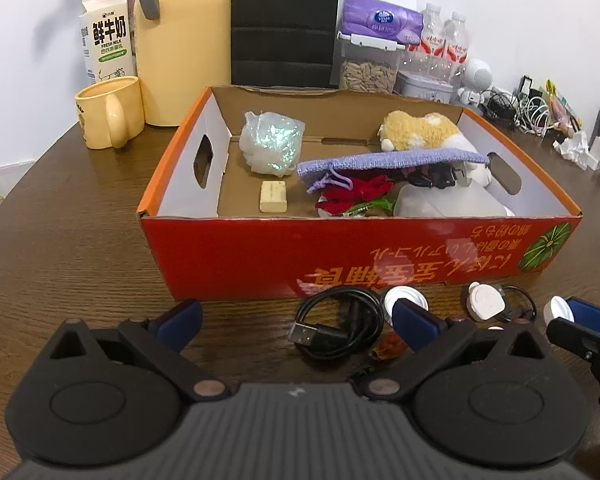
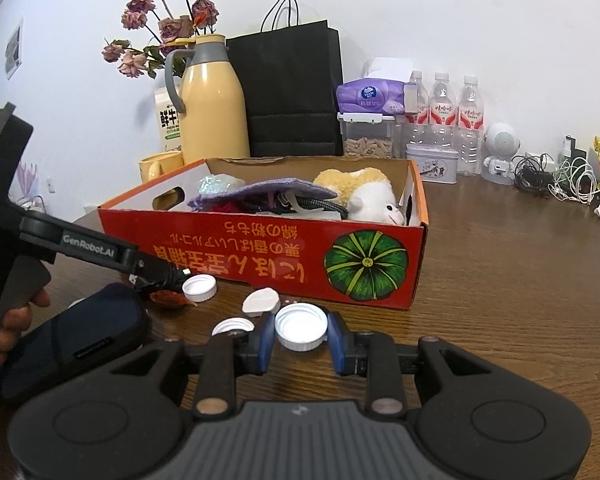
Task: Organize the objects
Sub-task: 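Grasp the black cable with the left tool while the right tool grasps a white cap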
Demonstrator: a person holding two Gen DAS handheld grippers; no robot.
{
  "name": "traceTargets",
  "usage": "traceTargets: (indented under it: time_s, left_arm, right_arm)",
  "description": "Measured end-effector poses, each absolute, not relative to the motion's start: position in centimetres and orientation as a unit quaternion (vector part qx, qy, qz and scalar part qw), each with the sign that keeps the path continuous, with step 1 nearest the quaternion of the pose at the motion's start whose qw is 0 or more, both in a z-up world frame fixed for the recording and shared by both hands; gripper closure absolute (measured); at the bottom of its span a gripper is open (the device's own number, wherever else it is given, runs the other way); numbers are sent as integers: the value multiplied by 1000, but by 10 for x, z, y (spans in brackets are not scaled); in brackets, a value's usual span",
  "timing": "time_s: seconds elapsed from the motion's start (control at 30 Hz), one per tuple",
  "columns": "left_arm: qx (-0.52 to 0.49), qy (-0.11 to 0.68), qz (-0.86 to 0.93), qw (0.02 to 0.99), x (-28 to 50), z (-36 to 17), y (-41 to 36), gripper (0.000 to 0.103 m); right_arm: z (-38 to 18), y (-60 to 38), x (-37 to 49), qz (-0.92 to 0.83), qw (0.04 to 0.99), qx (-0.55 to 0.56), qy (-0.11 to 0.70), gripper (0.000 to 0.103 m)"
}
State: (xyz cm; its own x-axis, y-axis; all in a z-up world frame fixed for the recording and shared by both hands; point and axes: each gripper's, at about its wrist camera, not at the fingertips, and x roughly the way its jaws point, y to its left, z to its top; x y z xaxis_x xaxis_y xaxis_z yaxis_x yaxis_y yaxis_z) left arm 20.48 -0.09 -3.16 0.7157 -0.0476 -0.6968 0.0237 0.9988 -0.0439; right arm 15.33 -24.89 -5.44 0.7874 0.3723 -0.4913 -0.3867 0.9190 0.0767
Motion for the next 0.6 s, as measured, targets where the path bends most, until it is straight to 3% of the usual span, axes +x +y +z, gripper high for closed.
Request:
traceTargets:
  time_s: [0.2, 0.4, 0.5, 0.57, 0.6]
  left_arm:
    - [-1, 391, -24, 920, 209, -37, -7, 1]
    - [-4, 394, -25, 919, 212, -39, -8, 7]
    - [9, 398, -26, 917, 213, -41, -11, 29]
    - [20, 393, -38, 919, 210, -40, -15, 50]
    - [23, 390, -45, 919, 209, -40, -17, 50]
  right_arm:
    - [-54, -249, 153, 201, 946, -12, 256, 76]
    - [-54, -251, 154, 200, 945, -9, 258, 76]
    - [-55, -251, 154, 200, 945, -9, 258, 76]
    - [-54, -250, 154, 200, 945, -9, 259, 76]
    - [-54, -250, 155, 200, 945, -9, 259, 76]
